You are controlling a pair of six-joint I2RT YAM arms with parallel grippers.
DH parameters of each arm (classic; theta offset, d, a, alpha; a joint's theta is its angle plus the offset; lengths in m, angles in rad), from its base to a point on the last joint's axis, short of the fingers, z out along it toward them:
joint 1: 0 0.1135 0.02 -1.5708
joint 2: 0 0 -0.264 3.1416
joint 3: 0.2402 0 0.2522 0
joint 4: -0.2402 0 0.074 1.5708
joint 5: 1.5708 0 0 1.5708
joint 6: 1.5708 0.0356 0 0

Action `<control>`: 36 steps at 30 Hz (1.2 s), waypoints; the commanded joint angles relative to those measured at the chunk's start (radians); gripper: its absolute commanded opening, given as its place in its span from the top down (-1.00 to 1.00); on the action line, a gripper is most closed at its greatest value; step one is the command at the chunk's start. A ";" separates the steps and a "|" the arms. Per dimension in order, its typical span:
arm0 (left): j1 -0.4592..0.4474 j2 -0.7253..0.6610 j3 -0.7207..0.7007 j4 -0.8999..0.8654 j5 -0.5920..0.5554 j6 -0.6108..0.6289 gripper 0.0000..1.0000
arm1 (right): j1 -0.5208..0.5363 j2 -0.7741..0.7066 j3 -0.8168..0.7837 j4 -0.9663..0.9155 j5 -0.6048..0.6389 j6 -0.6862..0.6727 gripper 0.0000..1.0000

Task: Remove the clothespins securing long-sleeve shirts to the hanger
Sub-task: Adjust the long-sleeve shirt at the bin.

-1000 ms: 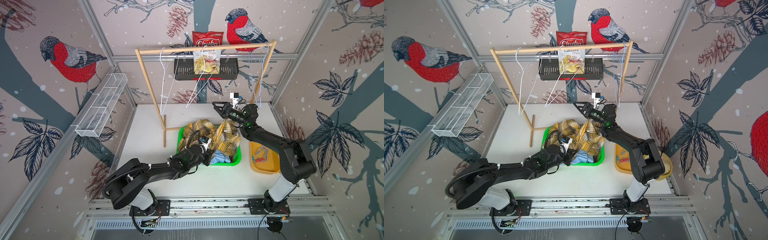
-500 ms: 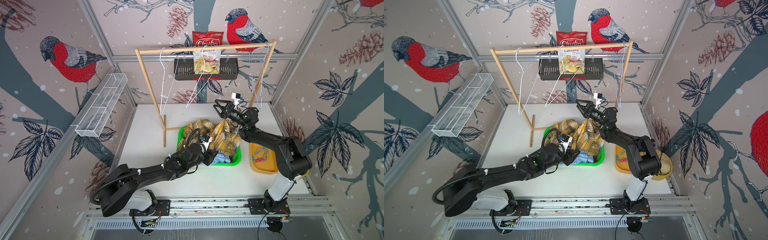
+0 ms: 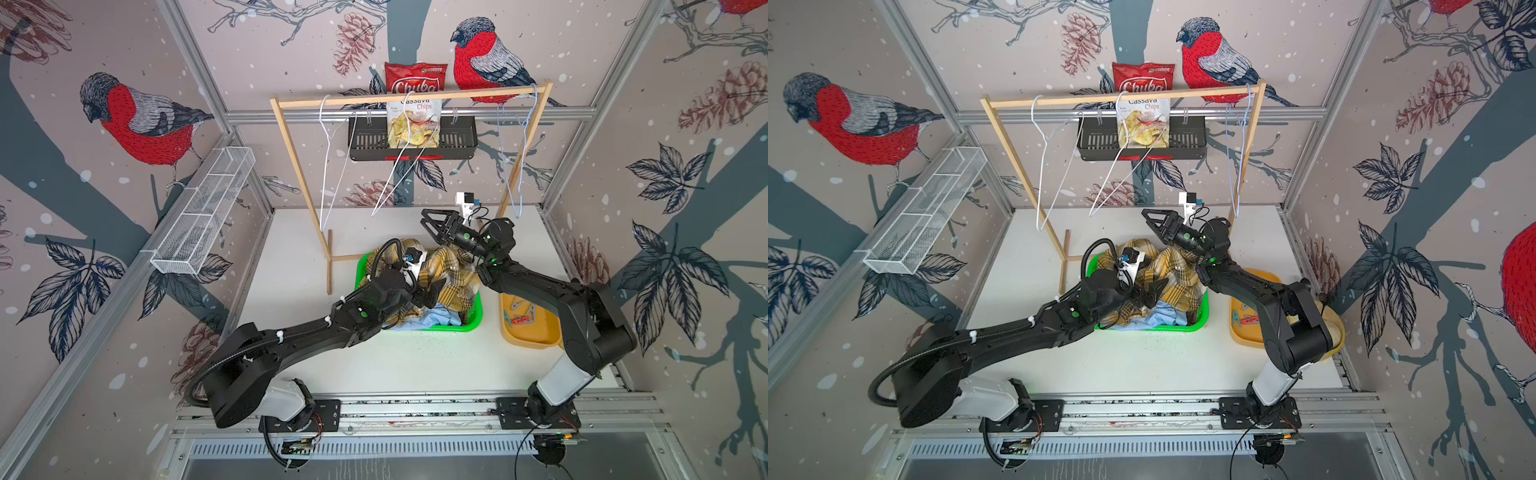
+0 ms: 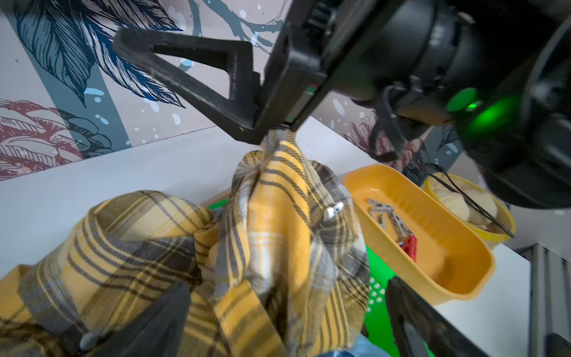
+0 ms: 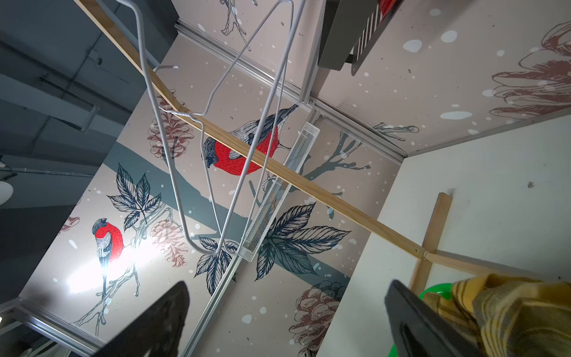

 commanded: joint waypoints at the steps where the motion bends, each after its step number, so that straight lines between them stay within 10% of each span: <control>1: 0.014 0.064 0.044 0.146 0.011 0.007 -0.95 | 0.005 -0.031 -0.013 -0.006 -0.014 -0.018 -0.99; 12: 0.015 0.212 0.069 0.362 0.081 -0.021 -0.81 | 0.007 -0.072 -0.051 0.025 -0.020 0.038 -0.99; 20: 0.015 0.241 0.103 0.372 0.172 -0.035 1.00 | 0.013 -0.050 -0.084 0.149 -0.008 0.120 -0.99; 36: -0.058 0.221 0.102 0.323 0.252 -0.019 1.00 | 0.030 0.044 -0.086 0.273 0.025 0.149 -0.99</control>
